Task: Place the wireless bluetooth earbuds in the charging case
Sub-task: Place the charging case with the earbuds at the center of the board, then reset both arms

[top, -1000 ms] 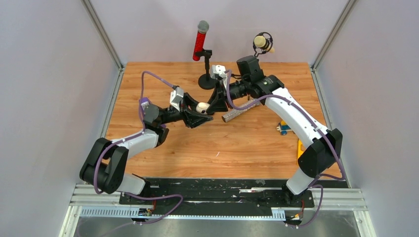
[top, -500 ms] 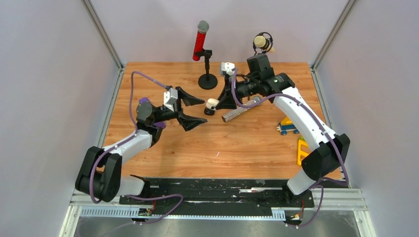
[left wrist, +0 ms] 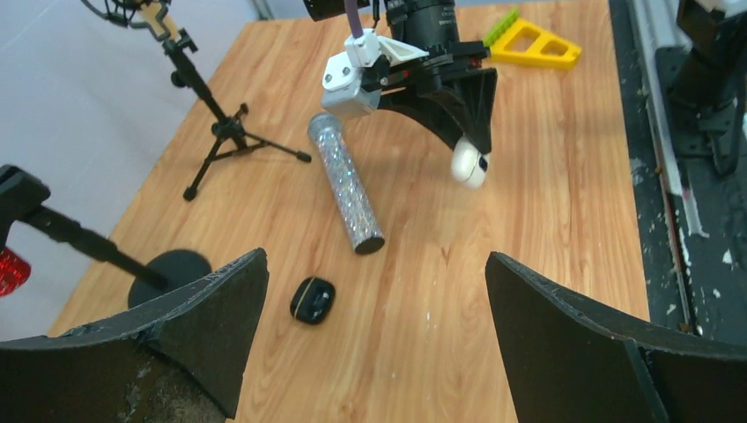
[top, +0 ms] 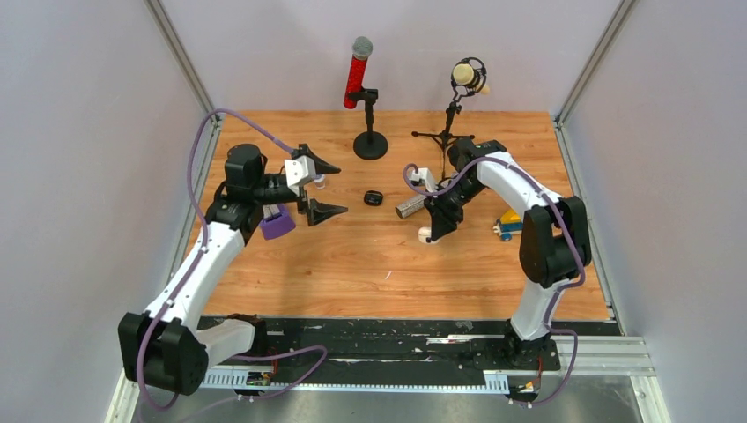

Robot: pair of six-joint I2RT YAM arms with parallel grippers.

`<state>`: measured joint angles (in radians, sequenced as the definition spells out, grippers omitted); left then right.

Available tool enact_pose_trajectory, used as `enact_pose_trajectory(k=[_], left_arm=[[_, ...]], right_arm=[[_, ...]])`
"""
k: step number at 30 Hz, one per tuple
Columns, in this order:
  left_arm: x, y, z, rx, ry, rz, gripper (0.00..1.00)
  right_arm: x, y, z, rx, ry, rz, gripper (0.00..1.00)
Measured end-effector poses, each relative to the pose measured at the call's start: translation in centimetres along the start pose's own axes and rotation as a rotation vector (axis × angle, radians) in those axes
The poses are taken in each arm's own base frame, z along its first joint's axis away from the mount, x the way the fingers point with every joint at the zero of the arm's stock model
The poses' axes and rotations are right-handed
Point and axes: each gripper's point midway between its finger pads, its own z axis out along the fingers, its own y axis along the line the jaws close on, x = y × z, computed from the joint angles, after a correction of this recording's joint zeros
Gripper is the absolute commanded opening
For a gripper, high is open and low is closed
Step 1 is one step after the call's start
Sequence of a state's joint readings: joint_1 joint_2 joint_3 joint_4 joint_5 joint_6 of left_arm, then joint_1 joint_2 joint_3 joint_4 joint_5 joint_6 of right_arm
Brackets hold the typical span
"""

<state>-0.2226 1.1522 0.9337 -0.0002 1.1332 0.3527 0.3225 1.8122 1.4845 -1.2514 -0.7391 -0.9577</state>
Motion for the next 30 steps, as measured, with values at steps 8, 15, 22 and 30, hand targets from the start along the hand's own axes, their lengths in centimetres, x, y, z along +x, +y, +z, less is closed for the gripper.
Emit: enact_pose_trajectory(k=[8,15,22,30], left_arm=[[2.1,-1.3,-2.4,-0.078,0.174,0.030,1.00],[2.0,-2.0,-3.5,-0.110,0.215,0.042,1.00],[2.3,-2.2,-3.7,-0.116,0.231,0.025,1.00],[0.5,-2.0,-4.0,-0.122,0.229,0.043,1.00]], right_arm=[[4.2,-1.8,2.4,-0.064,0.111,0.064,0.17],[6.3,-2.8,4.7,-0.101,0.128,0.106,0.24],[6.2,-4.4,4.8,-0.057,0.111,0.087,0.42],[6.6,-7.9,3.3,0.065,0.118,0.068,0.66]])
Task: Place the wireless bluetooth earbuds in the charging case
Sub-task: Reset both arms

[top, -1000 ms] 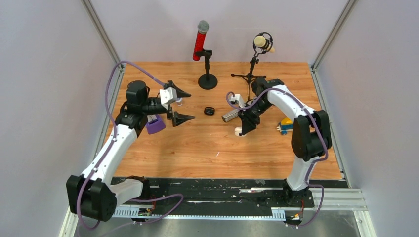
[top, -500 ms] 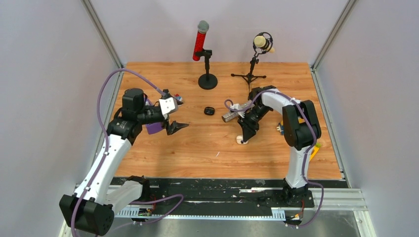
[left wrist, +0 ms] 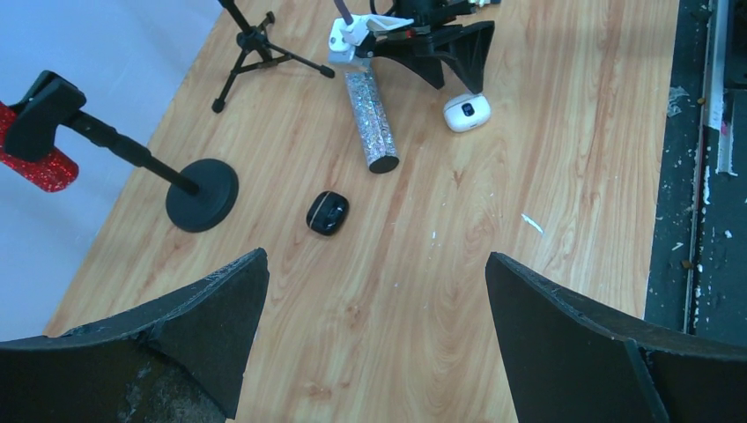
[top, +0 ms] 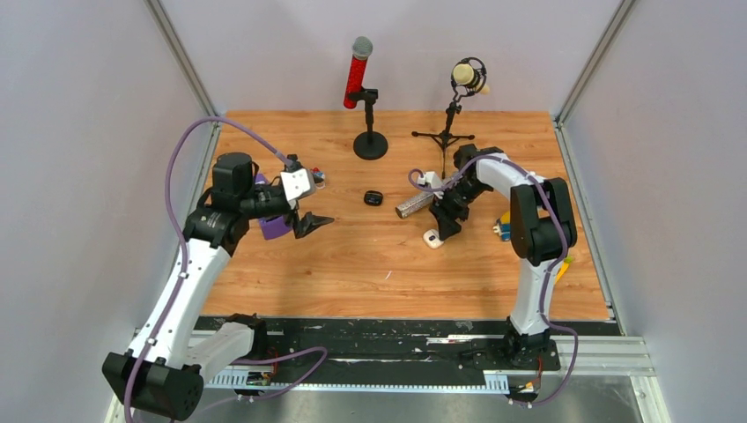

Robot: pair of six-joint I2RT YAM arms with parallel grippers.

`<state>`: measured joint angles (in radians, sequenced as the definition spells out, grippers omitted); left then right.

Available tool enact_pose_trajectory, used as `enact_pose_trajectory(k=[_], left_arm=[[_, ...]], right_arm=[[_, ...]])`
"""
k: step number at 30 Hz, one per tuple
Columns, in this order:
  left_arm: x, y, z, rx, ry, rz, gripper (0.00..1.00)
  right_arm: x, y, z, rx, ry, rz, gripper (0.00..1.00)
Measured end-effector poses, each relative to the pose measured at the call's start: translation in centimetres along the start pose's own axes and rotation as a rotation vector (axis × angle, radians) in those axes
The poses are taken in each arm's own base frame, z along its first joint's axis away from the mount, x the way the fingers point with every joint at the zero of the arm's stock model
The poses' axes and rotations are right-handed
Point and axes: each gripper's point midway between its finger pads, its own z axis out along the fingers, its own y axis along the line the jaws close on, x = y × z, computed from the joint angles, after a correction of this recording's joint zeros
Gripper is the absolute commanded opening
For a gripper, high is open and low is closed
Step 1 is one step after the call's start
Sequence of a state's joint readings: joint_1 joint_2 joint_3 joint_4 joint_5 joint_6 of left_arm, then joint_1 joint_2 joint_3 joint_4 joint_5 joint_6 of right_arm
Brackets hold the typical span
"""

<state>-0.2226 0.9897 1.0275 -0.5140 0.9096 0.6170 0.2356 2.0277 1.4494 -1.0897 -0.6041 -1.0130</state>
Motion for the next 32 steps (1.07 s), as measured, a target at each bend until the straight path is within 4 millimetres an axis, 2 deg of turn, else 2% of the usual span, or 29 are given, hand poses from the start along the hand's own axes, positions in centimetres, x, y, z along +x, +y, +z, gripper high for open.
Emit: enact_pose_trajectory(k=[1,3,7,10,11,12,14,15,16,17,18,19,20,22,23,25,26,28,32], left_arm=[[-0.1,0.0,-0.1,-0.002,0.001,0.002,1.00],[-0.5,0.2,-0.4,-0.009,0.009,0.006,1.00],[-1.7,1.1,-1.2,-0.054,0.035,0.021,1.00],[-2.9,2.3,-2.3,-0.119,0.062,0.036,1.00],[-3.4,3.0,-2.8,-0.161,0.076,0.036,1.00],[-3.8,3.4,-3.3,-0.193,0.082,0.035,1.00],[-4.5,4.3,-4.6,-0.283,0.101,0.020,1.00],[-4.8,4.6,-5.4,-0.337,0.110,0.007,1.00],[-5.1,4.8,-6.2,-0.381,0.113,0.000,1.00],[-5.4,5.0,-7.2,-0.436,0.119,-0.012,1.00],[-5.7,5.1,-8.3,-0.494,0.121,-0.021,1.00],[-6.0,5.2,-9.4,-0.552,0.122,-0.027,1.00],[-6.4,5.2,-10.6,-0.609,0.119,-0.030,1.00],[-7.0,4.9,-13.1,-0.725,0.108,-0.030,1.00],[-7.1,4.7,-14.0,-0.768,0.103,-0.031,1.00],[-7.0,3.8,-16.5,-0.877,0.091,-0.036,1.00],[-6.9,3.2,-17.6,-0.919,0.083,-0.036,1.00],[-6.3,2.2,-19.2,-0.985,0.070,-0.041,1.00],[-4.0,1.0,-19.6,-1.020,0.089,-0.078,1.00]], right_arm=[[-0.1,-0.4,-0.2,0.016,-0.002,-0.001,0.74],[-0.6,-1.3,-0.9,0.054,-0.005,-0.004,0.99],[-2.9,-2.7,-4.0,0.193,-0.035,-0.033,1.00],[-5.4,-1.9,-9.0,0.351,-0.110,-0.056,1.00],[-6.7,-1.1,-11.5,0.435,-0.162,-0.065,1.00],[-7.7,-0.2,-14.0,0.513,-0.217,-0.071,1.00],[-9.6,3.3,-20.2,0.699,-0.367,-0.089,1.00],[-10.4,5.8,-23.8,0.803,-0.469,-0.104,1.00],[-10.7,7.9,-26.2,0.870,-0.544,-0.120,1.00],[-10.9,10.9,-29.2,0.954,-0.658,-0.146,1.00],[-10.7,13.2,-30.9,1.004,-0.737,-0.160,1.00],[-10.3,16.5,-33.1,1.068,-0.856,-0.189,1.00],[-9.6,19.3,-34.4,1.106,-0.949,-0.217,1.00],[-7.7,24.3,-35.5,1.146,-1.096,-0.269,1.00],[-6.7,26.1,-35.7,1.157,-1.150,-0.279,1.00],[-5.5,28.4,-36.2,1.174,-1.231,-0.280,1.00],[-5.1,28.7,-36.2,1.181,-1.247,-0.268,1.00],[-4.5,27.7,-35.6,1.193,-1.243,-0.212,1.00],[-3.1,24.6,-34.4,1.227,-1.179,-0.078,1.00]])
